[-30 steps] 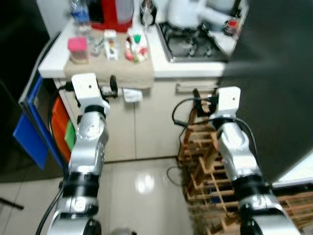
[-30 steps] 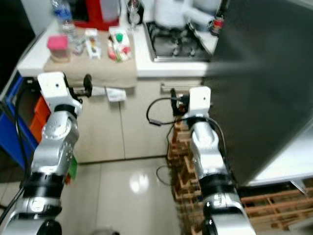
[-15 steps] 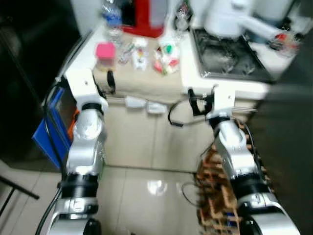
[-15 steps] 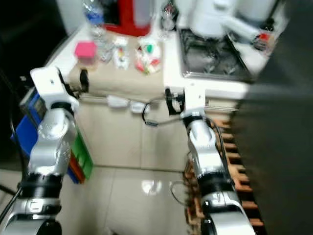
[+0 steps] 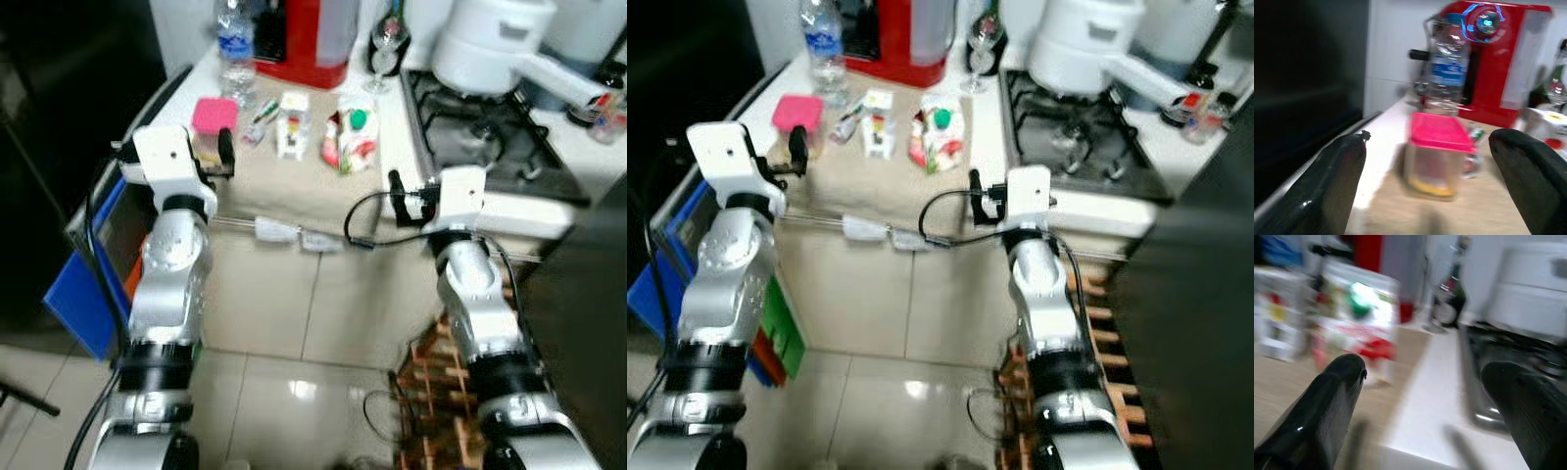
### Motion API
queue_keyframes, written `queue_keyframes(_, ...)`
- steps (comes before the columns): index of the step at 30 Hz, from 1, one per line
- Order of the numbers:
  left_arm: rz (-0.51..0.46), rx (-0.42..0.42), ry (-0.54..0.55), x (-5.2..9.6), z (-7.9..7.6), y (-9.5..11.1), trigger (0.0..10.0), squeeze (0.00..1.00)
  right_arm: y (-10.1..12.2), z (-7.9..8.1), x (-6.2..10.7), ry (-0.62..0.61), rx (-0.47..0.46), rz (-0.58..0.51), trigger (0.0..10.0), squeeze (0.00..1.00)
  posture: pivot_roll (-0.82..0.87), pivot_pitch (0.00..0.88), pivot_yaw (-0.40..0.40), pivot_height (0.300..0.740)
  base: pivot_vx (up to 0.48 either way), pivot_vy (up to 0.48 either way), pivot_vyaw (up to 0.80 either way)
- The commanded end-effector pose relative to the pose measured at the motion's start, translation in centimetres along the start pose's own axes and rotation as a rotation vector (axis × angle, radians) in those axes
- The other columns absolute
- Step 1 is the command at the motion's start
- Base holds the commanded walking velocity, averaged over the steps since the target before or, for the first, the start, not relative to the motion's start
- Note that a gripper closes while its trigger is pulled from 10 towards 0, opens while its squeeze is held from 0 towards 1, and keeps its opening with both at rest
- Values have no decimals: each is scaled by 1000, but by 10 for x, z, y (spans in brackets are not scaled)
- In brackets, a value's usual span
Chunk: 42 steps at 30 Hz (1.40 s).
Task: Restocking fridge
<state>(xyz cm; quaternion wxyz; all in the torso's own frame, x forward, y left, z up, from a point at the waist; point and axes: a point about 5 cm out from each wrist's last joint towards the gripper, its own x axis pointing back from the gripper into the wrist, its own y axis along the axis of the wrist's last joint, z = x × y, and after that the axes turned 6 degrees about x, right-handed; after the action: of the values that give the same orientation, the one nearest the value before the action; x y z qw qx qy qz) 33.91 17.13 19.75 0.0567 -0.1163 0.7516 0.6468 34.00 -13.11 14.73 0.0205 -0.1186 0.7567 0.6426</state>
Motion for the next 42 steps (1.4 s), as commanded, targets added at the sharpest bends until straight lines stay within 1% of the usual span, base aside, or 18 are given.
queue_keyframes(1,-22,9,-48,-1,-9,8,10000,0,0,-3,2,-4,19,7,10000,0,-16,0,-25,740,0,0,0)
queue_keyframes(3,-7,0,-67,-2,-14,9,10000,0,1,-3,4,-5,19,6,10000,0,-20,3,-26,740,0,0,0)
queue_keyframes(4,-7,0,-67,-2,-14,9,10000,0,1,-3,4,-5,19,6,10000,0,-20,3,-26,740,0,0,0)
queue_keyframes(6,22,10,-93,-8,-20,9,10000,0,1,-3,6,-15,16,11,10000,0,-22,6,-28,740,0,0,0)
queue_keyframes(8,7,-33,-112,-12,-22,12,10000,0,2,-3,7,-17,15,9,10000,0,-24,9,-28,740,0,0,0)
queue_keyframes(13,19,-56,-153,-20,-30,14,10000,0,4,-6,10,-38,12,9,10000,0,-40,21,-28,740,0,0,0)
queue_keyframes(14,19,-56,-153,-20,-30,14,10000,0,4,-6,10,-38,12,9,10000,0,-40,21,-28,740,0,0,0)
queue_keyframes(16,22,-63,-157,-24,-30,14,10000,0,5,-7,14,-44,16,8,10000,0,-49,34,-32,740,0,0,0)
queue_keyframes(17,37,-61,-156,-28,-30,14,10000,0,5,-7,15,-45,19,9,10000,0,-53,39,-34,740,0,0,0)
queue_keyframes(18,55,-77,-157,-33,-29,13,10000,0,6,-8,17,-46,21,12,10000,0,-58,43,-35,740,0,0,0)
queue_keyframes(20,86,-60,-134,-40,-26,11,10000,0,5,-9,20,-45,26,19,10000,0,-67,49,-35,740,0,0,0)
queue_keyframes(23,96,-75,-99,-48,-21,13,10000,0,5,-12,25,-52,30,30,10000,0,-91,64,-38,740,0,0,0)
queue_keyframes(24,96,-75,-99,-48,-21,13,10000,0,5,-12,25,-52,30,30,10000,0,-91,64,-38,740,0,0,0)
queue_keyframes(25,98,-80,-81,-54,-19,16,10000,0,5,-14,29,-56,35,37,10000,0,-108,75,-40,740,0,0,0)
queue_keyframes(26,98,-80,-81,-54,-19,16,10000,0,5,-14,29,-56,35,37,10000,0,-108,75,-40,740,0,0,0)
queue_keyframes(30,101,-74,-62,-62,-18,18,10000,0,5,-18,39,-58,48,59,10000,0,-138,98,-50,740,0,0,0)
queue_keyframes(35,102,-76,-53,-67,-18,19,10000,0,6,-19,45,-54,54,70,10000,0,-147,107,-54,740,0,0,0)
queue_keyframes(42,100,-63,-51,-76,-18,23,10000,0,8,-21,54,-54,61,94,10000,0,-171,141,-63,740,0,0,0)
